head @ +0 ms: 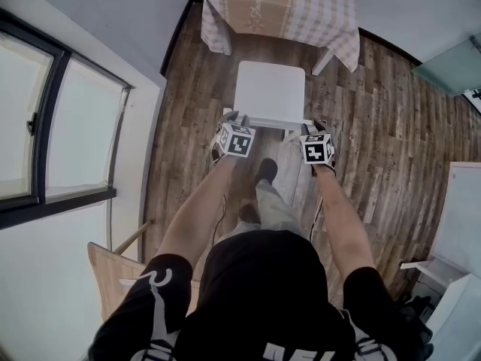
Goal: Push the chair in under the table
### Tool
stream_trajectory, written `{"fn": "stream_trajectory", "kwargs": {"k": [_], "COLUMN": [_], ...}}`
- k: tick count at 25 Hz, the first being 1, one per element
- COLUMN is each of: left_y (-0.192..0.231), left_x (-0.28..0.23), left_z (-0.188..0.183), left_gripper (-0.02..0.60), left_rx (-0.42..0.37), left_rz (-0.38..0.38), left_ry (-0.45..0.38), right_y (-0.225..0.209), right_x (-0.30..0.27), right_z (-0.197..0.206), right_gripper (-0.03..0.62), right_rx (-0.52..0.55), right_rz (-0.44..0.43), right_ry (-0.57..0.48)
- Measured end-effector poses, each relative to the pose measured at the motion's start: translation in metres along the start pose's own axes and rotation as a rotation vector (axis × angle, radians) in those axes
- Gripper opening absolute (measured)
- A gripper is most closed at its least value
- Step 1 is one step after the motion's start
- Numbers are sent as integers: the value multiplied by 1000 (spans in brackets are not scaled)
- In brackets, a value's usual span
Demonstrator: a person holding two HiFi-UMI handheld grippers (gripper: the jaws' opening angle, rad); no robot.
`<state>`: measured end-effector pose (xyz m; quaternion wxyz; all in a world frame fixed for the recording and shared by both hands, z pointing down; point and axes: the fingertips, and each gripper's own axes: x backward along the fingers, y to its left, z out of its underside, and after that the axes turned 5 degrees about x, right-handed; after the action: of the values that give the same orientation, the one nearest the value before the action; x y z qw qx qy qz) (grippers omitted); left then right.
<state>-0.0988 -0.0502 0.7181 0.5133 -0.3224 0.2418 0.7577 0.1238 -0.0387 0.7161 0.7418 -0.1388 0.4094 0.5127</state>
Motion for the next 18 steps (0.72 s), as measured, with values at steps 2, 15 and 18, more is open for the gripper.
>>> {"fn": "stream_trajectory", "kwargs": {"k": [2,15,18], "left_y": [3,21,25], "left_x": [-3,-23,-28], "left_z": [-3,-29,-33], "left_gripper": [114,114,114], "left_rx": [-1,-7,-9], "left_rz": [3,21,25], "left_ry": [1,24,30], "right_y": [0,-9,-11], "right_x": [-3,-21,-26], "right_z": [-3,-26,-30], "right_gripper": [164,164,164], "right_rx": [-2,-13,-15], "right_rz": [2,21,21], "right_ry": [3,15,21]}}
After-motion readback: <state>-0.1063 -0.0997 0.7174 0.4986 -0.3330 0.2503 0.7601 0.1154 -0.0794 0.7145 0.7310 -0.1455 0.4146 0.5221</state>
